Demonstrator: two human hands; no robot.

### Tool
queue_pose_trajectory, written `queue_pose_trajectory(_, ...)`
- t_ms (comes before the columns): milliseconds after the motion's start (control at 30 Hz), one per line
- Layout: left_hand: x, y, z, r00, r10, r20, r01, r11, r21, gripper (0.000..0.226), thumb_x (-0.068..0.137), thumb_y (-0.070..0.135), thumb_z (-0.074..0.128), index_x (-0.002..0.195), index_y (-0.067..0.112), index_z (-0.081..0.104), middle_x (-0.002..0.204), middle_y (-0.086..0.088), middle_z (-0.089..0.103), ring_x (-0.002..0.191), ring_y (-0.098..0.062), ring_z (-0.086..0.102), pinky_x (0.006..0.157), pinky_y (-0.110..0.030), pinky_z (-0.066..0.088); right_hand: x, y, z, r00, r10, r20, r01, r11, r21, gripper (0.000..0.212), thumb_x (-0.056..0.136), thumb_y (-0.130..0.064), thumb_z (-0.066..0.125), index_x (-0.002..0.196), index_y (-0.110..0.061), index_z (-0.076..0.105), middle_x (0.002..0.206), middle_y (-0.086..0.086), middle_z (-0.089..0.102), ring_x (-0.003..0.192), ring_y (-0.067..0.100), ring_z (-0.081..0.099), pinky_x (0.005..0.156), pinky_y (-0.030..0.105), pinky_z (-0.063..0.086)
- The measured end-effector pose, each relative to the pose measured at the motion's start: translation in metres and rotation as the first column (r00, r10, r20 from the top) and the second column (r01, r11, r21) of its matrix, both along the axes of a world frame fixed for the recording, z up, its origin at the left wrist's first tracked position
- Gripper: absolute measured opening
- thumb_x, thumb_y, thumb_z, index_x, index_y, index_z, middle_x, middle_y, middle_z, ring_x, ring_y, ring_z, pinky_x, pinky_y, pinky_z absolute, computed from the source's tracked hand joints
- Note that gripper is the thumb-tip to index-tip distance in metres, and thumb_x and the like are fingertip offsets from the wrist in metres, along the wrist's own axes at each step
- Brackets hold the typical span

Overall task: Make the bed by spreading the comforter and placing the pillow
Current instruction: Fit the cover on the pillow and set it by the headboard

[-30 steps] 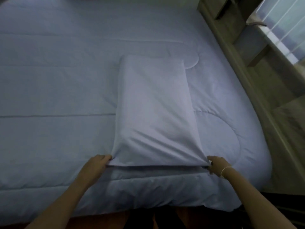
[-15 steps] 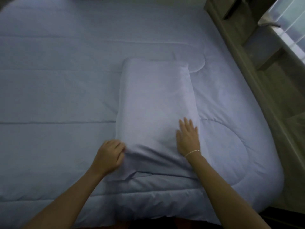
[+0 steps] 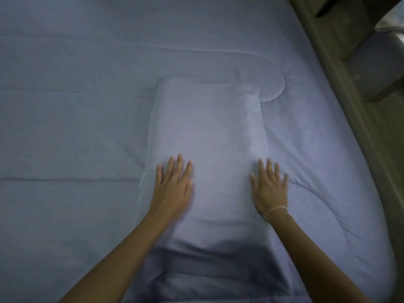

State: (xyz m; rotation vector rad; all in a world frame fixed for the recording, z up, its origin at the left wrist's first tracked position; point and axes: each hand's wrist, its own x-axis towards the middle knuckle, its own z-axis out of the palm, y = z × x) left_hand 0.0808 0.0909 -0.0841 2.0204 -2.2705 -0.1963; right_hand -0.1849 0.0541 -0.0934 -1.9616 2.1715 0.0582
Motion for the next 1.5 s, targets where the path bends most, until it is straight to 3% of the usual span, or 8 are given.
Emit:
queue_pose_trajectory(167, 0.007, -0.074, -0.013, 0.993, 0.080, 0.086, -0.090, 0.990, 0.112, 0.067, 0.088, 0.057, 0.019, 0.146, 0.024, 0.030, 0.155, -0.009, 0.026, 0.143, -0.029, 0.021, 0.112, -0.059, 0.013, 0.058, -0.046, -0.013, 0.942, 0.335, 0.004, -0.335, 0.942, -0.002, 0.056, 0.096, -0.054, 0.015, 0.149, -0.037, 0.010, 0.160, -0.001, 0.006, 0.148, 0.024, 0.006, 0.116, 0.055, 0.002)
queue_pose_trajectory(367, 0.079, -0.070, -0.010, 0.953, 0.293, 0.080, -0.302, 0.944, 0.133, 0.072, 0.087, 0.065, 0.007, 0.150, 0.030, 0.003, 0.158, -0.013, 0.010, 0.145, -0.036, 0.004, 0.114, -0.058, 0.000, -0.007, -0.128, -0.007, 0.991, -0.130, -0.032, 0.130, 0.992, -0.003, 0.063, 0.095, -0.056, 0.013, 0.151, -0.026, 0.009, 0.161, 0.001, 0.005, 0.147, 0.030, 0.001, 0.116, 0.058, 0.002)
queue_pose_trajectory(500, 0.031, -0.130, -0.010, 0.990, 0.139, 0.038, -0.137, 0.990, -0.044, 0.062, 0.091, 0.044, 0.020, 0.145, 0.014, 0.031, 0.151, -0.016, 0.031, 0.138, -0.038, 0.029, 0.108, -0.061, 0.021, 0.069, -0.184, -0.009, 0.976, 0.208, 0.061, -0.197, 0.969, -0.147, 0.054, 0.100, -0.042, 0.023, 0.150, -0.025, 0.012, 0.160, 0.004, 0.006, 0.147, 0.029, 0.003, 0.118, 0.052, 0.003)
queue_pose_trajectory(600, 0.006, -0.188, -0.023, 0.996, 0.069, 0.051, -0.070, 0.997, 0.020, 0.061, 0.091, 0.043, 0.015, 0.146, 0.017, 0.027, 0.155, -0.012, 0.025, 0.142, -0.029, 0.022, 0.112, -0.057, 0.014, 0.103, -0.221, -0.025, 0.914, 0.405, 0.006, -0.404, 0.913, -0.054, 0.053, 0.098, -0.049, 0.017, 0.149, -0.034, 0.010, 0.161, -0.001, 0.002, 0.148, 0.023, 0.000, 0.117, 0.050, -0.002)
queue_pose_trajectory(800, 0.059, -0.208, -0.025, 0.875, 0.484, 0.016, -0.484, 0.872, 0.069, 0.060, 0.097, 0.047, 0.025, 0.150, 0.020, 0.011, 0.158, -0.013, 0.006, 0.144, -0.036, 0.003, 0.113, -0.060, 0.000, 0.028, -0.289, -0.006, 0.985, -0.172, 0.000, 0.171, 0.982, 0.084, 0.065, 0.094, -0.058, 0.015, 0.151, -0.028, 0.007, 0.161, 0.004, 0.002, 0.147, 0.029, -0.001, 0.117, 0.055, -0.004)
queue_pose_trajectory(967, 0.053, -0.113, -0.009, 0.879, 0.453, -0.151, -0.448, 0.891, 0.065, 0.067, 0.096, 0.051, 0.026, 0.149, 0.014, 0.010, 0.157, -0.018, 0.010, 0.143, -0.037, 0.013, 0.112, -0.059, 0.012, 0.043, -0.179, 0.020, 0.986, 0.127, 0.109, -0.103, 0.975, -0.197, 0.063, 0.095, -0.055, 0.027, 0.150, -0.029, 0.011, 0.160, 0.006, 0.006, 0.148, 0.027, 0.003, 0.118, 0.051, 0.002)
queue_pose_trajectory(1267, 0.038, 0.089, -0.014, 0.953, 0.241, -0.183, -0.222, 0.968, 0.120, 0.071, 0.093, 0.059, 0.017, 0.149, 0.015, 0.017, 0.157, -0.016, 0.013, 0.141, -0.038, 0.021, 0.110, -0.052, 0.031, 0.018, 0.061, -0.009, 0.978, -0.015, 0.207, -0.002, 0.997, 0.083, 0.070, 0.087, -0.069, 0.028, 0.144, -0.048, -0.007, 0.159, -0.003, -0.013, 0.146, 0.033, 0.006, 0.111, 0.059, 0.025)
queue_pose_trajectory(1500, 0.064, 0.172, -0.023, 0.936, 0.120, -0.331, -0.068, 0.984, 0.163, 0.109, 0.075, 0.079, 0.040, 0.149, 0.014, -0.006, 0.158, -0.007, -0.005, 0.145, -0.020, 0.003, 0.116, -0.031, 0.012, -0.015, 0.169, 0.007, 0.935, -0.016, 0.354, -0.056, 0.980, 0.190, 0.099, 0.076, -0.070, 0.054, 0.143, -0.048, -0.015, 0.160, 0.007, -0.008, 0.140, 0.035, 0.028, 0.108, 0.045, 0.038)
